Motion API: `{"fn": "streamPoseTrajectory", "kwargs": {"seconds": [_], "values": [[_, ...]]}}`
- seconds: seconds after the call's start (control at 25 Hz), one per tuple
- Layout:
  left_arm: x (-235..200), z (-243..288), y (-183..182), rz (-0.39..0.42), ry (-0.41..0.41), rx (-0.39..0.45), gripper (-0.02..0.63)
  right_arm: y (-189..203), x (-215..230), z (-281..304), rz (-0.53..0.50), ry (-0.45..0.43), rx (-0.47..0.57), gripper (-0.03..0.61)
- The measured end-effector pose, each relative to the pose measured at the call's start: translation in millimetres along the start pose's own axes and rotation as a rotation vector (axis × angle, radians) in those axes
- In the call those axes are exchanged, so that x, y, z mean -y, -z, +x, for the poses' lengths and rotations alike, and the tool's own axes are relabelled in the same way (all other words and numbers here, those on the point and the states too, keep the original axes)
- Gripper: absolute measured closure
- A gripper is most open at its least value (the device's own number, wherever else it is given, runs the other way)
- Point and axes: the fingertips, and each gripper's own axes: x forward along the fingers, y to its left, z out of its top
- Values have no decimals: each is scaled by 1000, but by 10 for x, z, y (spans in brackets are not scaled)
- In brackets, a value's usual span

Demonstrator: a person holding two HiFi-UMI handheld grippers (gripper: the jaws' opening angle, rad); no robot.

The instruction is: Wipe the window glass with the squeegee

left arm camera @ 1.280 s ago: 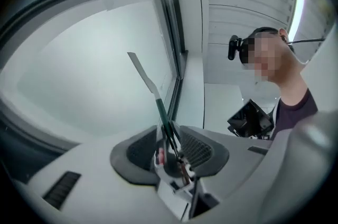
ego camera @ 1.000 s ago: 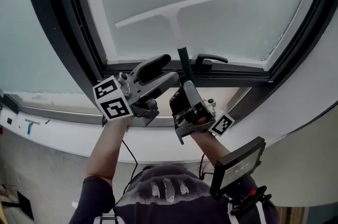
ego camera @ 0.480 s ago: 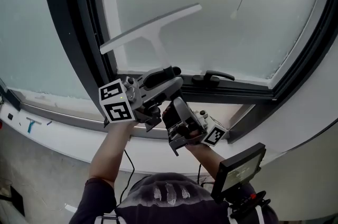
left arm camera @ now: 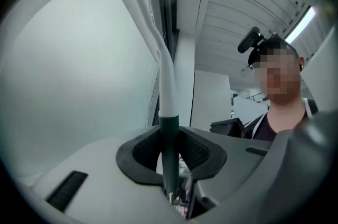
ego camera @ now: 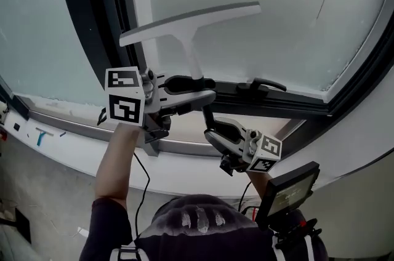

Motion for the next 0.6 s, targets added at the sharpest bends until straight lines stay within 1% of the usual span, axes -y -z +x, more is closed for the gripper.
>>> {"fn": "streamPoseTrajectory", "kwargs": {"seconds": [0.04,0.08,0.16,0.24,0.36,0.44,0.48,0.6], "values": [[3,-8,33,17,-8,-38,521,-3,37,-73,-9,30,-11,482],[7,-15,69,29,-12,-71,520,-37,75,-130,0,56,1,482],[13,-9,135,21,0,-109,521,-107,127,-162,17,71,31,482],[-9,33,223,4,10,-133,520,-98,118,-75,-5,44,12,482],[-38,127,380,-13,11,-164,520,-33,48,145,-30,2,-56,477],[-27,174,426,-34,21,-150,520,18,43,214,-56,11,-102,477],[-22,183,422,-41,24,-134,520,21,44,223,-54,13,-105,477],[-21,176,350,-25,11,-64,520,-54,40,237,-9,11,-52,482]]}}
